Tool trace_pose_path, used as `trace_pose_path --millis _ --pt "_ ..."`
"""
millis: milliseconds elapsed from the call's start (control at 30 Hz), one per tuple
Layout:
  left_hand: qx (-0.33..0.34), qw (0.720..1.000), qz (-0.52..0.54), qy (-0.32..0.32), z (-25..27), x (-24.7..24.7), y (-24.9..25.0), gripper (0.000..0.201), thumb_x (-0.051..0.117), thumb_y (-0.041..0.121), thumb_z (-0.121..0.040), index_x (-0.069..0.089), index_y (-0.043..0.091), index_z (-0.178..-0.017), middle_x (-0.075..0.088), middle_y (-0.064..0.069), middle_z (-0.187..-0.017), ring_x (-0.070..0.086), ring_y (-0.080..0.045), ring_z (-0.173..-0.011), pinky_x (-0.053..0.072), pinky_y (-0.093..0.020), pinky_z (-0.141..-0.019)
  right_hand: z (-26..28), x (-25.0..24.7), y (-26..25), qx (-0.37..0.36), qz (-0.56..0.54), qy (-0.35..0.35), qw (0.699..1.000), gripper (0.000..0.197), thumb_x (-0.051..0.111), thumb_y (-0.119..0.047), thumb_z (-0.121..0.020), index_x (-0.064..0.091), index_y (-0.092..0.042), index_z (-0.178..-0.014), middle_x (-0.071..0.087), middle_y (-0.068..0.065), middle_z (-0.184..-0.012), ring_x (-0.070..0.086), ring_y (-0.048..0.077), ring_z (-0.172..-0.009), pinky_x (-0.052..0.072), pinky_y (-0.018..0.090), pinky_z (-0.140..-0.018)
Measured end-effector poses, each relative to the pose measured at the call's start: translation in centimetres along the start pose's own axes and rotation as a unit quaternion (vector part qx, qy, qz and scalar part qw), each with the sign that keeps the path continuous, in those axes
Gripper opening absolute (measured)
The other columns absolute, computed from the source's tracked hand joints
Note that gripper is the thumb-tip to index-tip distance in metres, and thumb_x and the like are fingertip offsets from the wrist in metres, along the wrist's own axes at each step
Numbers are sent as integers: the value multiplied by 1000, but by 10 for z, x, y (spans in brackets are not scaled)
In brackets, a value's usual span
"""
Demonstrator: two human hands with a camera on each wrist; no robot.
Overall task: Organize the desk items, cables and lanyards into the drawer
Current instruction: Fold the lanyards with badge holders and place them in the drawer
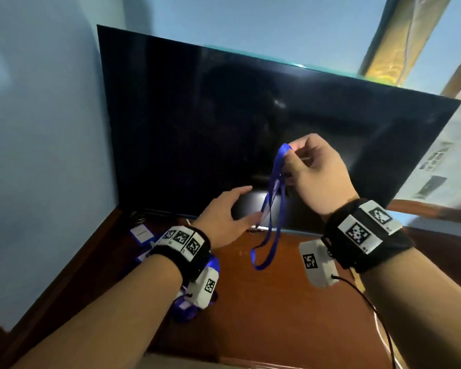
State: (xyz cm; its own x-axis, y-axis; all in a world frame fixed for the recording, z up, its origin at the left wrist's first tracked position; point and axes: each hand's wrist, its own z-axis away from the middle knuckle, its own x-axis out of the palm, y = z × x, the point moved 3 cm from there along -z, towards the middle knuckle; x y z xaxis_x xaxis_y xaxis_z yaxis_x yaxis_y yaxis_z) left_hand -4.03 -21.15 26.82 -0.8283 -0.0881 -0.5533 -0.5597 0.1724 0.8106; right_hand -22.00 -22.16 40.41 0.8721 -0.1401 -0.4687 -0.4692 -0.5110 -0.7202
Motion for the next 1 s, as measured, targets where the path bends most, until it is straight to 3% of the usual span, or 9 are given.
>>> trace_pose_path --millis 100,267,400,533,633,733,867,933,1000 --pt "40 997 58 -22 -3 -7 49 24 59 48 -101 70 32 -115 74 9 -110 68 -9 -106 53 -37 -99 -4 -20 -8 0 5 38 999 13 63 -33 -99 63 -19 -97 72 -1 -85 70 17 -77 59 39 -79" --pt "99 980 157 -77 17 -3 105 20 61 38 -102 68 32 -119 74 12 -113 67 2 -110 52 -24 -101 3 -46 -10 4 -23 78 997 15 67 -30 -96 62 -18 -87 71 0 -75 71 22 -66 61 46 -70" --pt "156 984 78 -42 28 10 124 11 67 37 -98 68 33 -108 74 11 -100 71 -3 -94 58 -34 -89 12 -58 -13 13 -52 85 995 10 65 -18 -94 63 -13 -86 73 8 -77 72 27 -64 62 42 -59" --pt "126 981 145 -10 34 10 131 18 58 26 -107 71 26 -118 78 10 -105 74 -7 -97 59 -31 -88 24 -74 -12 23 -87 95 991 10 66 -16 -95 64 -7 -90 72 11 -75 69 18 -59 54 26 -53" --pt "68 960 269 -22 41 7 138 25 51 23 -110 70 20 -124 79 3 -112 75 -13 -103 60 -27 -86 40 -81 -4 75 -164 50 982 9 69 -14 -95 66 -5 -95 73 20 -85 68 20 -69 56 29 -60" --pt "41 931 363 2 46 1 146 28 48 20 -110 73 13 -120 80 -9 -109 76 -22 -102 60 -31 -87 67 -73 2 96 -228 -48 968 9 71 -19 -96 70 -9 -96 74 11 -82 67 18 -72 53 30 -65" --pt "31 944 325 45 48 -7 149 27 49 17 -109 75 12 -113 81 -9 -101 77 -23 -96 61 -32 -84 101 -55 14 61 -186 -80 977 18 77 -20 -91 70 -9 -103 74 -5 -73 64 3 -59 48 18 -57" --pt "13 955 289 64 47 -11 143 25 52 15 -108 76 13 -105 81 -9 -97 78 -25 -93 61 -37 -85 108 -55 26 77 -183 -65 978 14 76 -16 -92 70 -7 -102 77 0 -76 66 7 -61 51 23 -58" --pt "-3 965 253 71 45 -20 134 27 49 10 -108 73 14 -98 80 -7 -89 75 -23 -83 61 -32 -73 113 -62 37 74 -148 -48 985 10 75 -19 -93 70 -11 -98 77 3 -76 67 13 -62 55 34 -61"
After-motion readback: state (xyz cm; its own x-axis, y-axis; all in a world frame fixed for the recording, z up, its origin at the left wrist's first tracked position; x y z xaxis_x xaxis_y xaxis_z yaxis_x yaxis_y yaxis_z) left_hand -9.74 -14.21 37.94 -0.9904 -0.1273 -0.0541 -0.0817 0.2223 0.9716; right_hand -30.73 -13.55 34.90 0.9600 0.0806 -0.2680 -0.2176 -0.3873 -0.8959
